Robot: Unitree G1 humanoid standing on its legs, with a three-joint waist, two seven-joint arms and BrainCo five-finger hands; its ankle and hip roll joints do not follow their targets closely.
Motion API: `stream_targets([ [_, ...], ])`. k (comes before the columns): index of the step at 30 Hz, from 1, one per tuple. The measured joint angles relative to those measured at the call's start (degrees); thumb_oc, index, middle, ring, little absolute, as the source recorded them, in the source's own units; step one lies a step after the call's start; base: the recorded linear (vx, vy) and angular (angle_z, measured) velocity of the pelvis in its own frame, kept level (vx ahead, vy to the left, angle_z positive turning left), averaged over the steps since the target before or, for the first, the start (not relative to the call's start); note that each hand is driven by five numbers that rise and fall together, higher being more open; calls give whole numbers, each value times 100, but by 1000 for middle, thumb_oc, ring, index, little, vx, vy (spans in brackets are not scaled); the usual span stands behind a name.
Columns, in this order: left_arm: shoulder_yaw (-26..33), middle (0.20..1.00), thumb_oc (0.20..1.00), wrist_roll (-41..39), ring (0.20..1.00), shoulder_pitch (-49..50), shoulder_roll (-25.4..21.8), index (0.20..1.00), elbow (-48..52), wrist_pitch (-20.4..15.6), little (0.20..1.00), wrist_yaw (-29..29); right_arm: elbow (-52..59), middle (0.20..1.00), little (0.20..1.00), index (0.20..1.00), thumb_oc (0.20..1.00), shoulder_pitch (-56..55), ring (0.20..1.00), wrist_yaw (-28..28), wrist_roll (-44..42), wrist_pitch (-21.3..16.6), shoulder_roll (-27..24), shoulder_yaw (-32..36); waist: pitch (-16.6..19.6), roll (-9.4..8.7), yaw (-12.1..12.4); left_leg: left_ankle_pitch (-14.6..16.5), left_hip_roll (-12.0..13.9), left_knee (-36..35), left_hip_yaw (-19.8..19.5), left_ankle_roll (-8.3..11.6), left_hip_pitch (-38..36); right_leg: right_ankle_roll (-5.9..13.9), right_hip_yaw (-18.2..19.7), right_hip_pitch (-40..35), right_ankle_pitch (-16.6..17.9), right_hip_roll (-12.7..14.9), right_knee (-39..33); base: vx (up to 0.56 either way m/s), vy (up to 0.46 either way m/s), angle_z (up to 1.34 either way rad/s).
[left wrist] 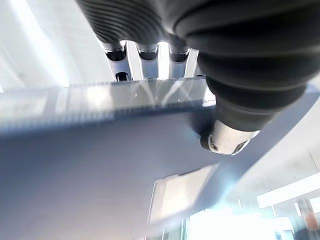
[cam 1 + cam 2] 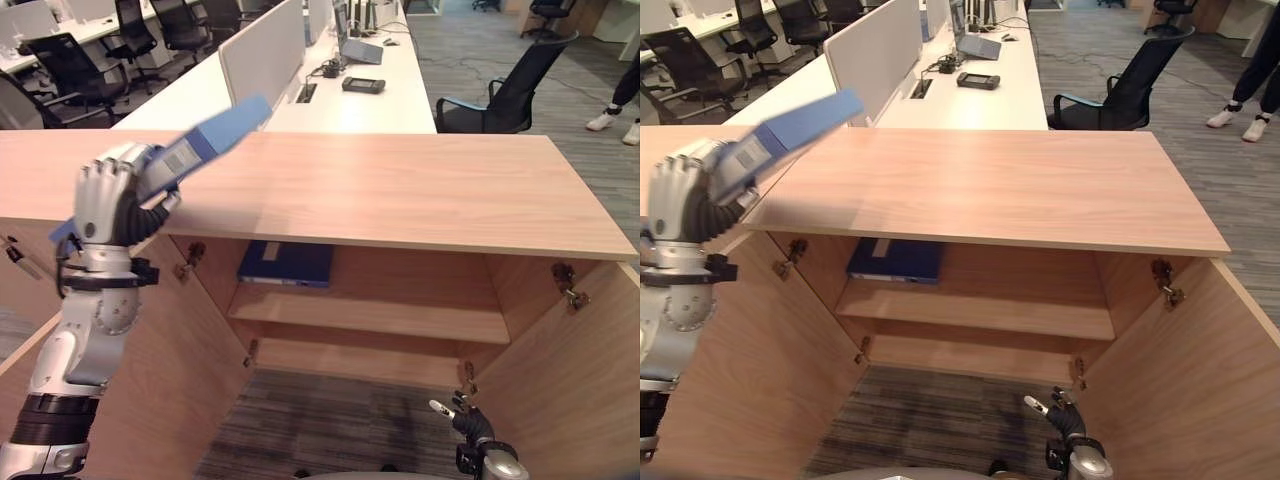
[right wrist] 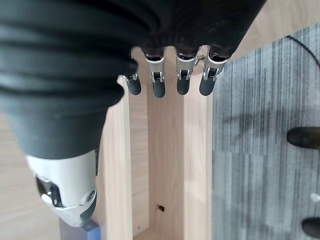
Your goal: Put the empty folder in the office cabinet
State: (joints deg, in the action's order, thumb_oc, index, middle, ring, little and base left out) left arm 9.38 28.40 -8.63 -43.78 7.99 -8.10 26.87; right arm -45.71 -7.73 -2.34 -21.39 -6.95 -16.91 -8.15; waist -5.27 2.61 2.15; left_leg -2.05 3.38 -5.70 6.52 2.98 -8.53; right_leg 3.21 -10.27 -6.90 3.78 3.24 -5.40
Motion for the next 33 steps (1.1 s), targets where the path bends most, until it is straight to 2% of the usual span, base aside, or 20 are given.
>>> stream_targets([
  [8,455,200,200,-1649,200,174,104,200,700,-463,200,-11,4,1000,1000,1000,1000,55,1000,66,-6,6,1,8,-11,45,70,21,-1,-1,-84,29,15,-32,-76,-26,-25,0,1,-7,-7,4],
  [12,723,200,200,-2733,200,208,92,200,859,-823,200,-227,5,1000,1000,1000,1000,74,1000,123,-9,8,1,11,-12,82,93,18,-1,-1,-136,26,16,-39,-135,-53,-35,5,1,-3,-7,6],
  [18,902,200,200,-4173,200,233,97,200,1036,-1069,200,-774,4,1000,1000,1000,1000,83,1000,210,-16,9,-4,155,-10,152,155,9,-3,0,-219,15,4,-38,-212,-101,-46,3,1,-2,-1,7],
  [25,926,200,200,-5354,200,241,144,200,1144,-1082,200,-1320,4,1000,1000,1000,1000,101,1000,238,-16,13,-10,157,35,219,153,11,-3,0,-228,17,-1,-33,-225,-112,-53,4,2,0,0,1],
  [29,918,200,200,-6121,200,321,283,200,1182,-1081,200,-1850,28,1000,1000,1000,1000,111,1000,252,-5,42,-33,152,61,261,153,13,-3,0,-228,21,0,-33,-225,-112,-53,3,2,0,0,0],
  [33,847,200,200,-6415,200,505,331,200,1197,-1052,200,-2117,332,1000,1000,1000,1000,110,1000,251,4,109,-164,154,66,266,154,15,-2,0,-228,24,0,-32,-225,-110,-54,2,2,0,0,0],
])
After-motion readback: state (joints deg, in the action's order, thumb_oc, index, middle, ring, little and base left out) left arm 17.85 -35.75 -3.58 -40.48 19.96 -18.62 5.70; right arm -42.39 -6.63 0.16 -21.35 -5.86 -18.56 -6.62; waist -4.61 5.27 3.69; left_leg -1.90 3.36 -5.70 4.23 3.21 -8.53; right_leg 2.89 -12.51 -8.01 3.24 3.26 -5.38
